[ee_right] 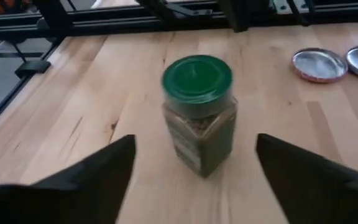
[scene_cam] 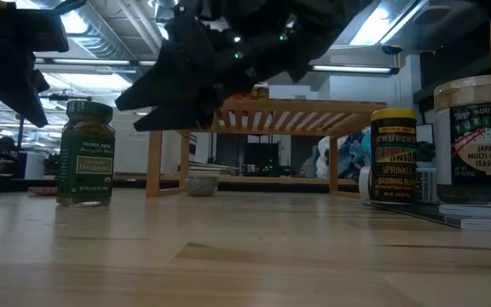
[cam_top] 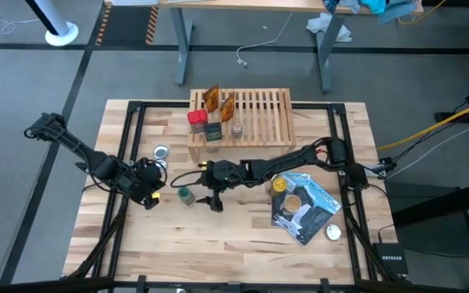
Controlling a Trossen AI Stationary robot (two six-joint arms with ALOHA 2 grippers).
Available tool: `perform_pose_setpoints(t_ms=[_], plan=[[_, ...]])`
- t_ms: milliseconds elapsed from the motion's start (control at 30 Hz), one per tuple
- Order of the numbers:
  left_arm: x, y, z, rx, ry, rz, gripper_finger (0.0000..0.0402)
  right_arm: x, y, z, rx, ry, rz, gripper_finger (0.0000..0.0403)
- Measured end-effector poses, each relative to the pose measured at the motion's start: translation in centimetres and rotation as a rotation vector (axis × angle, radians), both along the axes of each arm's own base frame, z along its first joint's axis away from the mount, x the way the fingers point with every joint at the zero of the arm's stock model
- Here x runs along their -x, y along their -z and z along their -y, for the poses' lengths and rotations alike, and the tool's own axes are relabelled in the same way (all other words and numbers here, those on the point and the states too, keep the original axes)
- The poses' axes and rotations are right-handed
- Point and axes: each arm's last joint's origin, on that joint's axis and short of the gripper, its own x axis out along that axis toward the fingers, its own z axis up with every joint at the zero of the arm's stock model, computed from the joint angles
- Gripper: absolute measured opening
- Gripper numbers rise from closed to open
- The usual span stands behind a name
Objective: Shelf spices
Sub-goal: Put the green seasoning bottle on the shelf
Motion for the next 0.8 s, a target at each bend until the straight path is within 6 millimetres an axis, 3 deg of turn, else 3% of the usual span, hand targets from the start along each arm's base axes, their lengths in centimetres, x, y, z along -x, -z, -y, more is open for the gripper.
perform_pose_setpoints(t_ms=[133,333,800], plan=[[0.0,0.0,0.0,0.000,0.000,0.000,0.0001,-0.3,0.6,0.8,-0.026,-0.029,0.011,0.0393],[0.0,0.0,0.0,-0.001,0.000,-0.001,0.0001,-0.8,1.4,1.0,-0.039,-0.098,0.074,0.0369],[0.0,0.0,0.0,-0.001,0.000,-0.001,0.0001,-1.0,1.1,1.1,0.015,-0.105,0.131,0.0398]])
